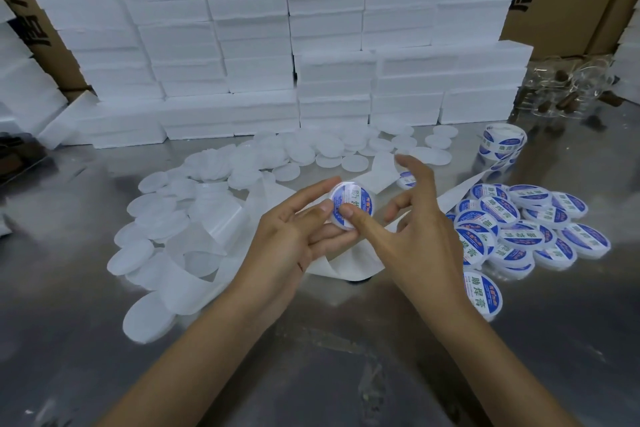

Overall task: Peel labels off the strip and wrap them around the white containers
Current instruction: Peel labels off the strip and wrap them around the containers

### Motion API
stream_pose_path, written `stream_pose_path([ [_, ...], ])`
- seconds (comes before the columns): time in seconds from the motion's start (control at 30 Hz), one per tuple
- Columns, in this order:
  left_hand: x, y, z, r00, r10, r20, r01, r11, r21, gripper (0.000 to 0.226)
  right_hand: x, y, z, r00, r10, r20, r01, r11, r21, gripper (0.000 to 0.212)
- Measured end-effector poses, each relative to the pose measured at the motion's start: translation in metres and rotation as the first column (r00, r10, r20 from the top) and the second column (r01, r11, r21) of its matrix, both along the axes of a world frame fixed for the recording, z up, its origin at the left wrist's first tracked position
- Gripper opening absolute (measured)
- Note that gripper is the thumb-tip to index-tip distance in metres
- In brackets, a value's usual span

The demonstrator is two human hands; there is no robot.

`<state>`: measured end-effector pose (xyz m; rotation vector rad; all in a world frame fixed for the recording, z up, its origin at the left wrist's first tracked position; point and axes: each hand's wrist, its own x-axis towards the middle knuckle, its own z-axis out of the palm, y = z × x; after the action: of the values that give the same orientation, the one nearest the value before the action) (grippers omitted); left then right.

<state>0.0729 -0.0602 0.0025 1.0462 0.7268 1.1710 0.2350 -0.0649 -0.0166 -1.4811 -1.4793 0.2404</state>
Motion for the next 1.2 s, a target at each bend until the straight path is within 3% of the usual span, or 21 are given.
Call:
stream_pose_path([
  [0.1,0.0022,0.0,-0.0007,0.993,-0.055,0.101,0.06,0.997,-0.053,0.032,0.001,0.0007,-0.0018,0.998,-0.028,0.053,0.03,0.999,-0.023,0.064],
  [0.33,0.0045,-0.0042,0.0025,0.976,-0.16,0.148,0.175,0.98,-0.096,0.033,0.0045,0.0027,-0.0033,0.992,0.014,0.125,-0.022,0.998,0.065,0.058],
  [0.6,0.0039,-0.0037,0.001,0.995,-0.098,-0.034,0.097,0.995,-0.025,0.036,0.0085,0.0054,-0.0072,0.996,0.012,0.087,-0.019,0.997,0.08,0.054],
  [0.83,0.0075,-0.0081,-0.0011,0.976,-0.124,-0.178,0.144,0.984,0.102,0.039,0.0093,0.0033,-0.0058,0.944,-0.123,0.306,0.126,0.992,0.009,0.079],
  [1.03,0.0045,-0.0064,0.0009,0.977,-0.102,-0.188,0.125,0.985,0.116,0.04,0.0065,0.0046,-0.0062,0.972,-0.082,0.222,0.069,0.996,0.064,0.065],
  [1.2,0.0065,-0.0066,0.0001,0.956,0.12,-0.269,-0.071,0.981,0.183,0.038,0.0041,0.0049,-0.008,0.991,0.082,0.104,-0.085,0.996,0.028,0.063],
])
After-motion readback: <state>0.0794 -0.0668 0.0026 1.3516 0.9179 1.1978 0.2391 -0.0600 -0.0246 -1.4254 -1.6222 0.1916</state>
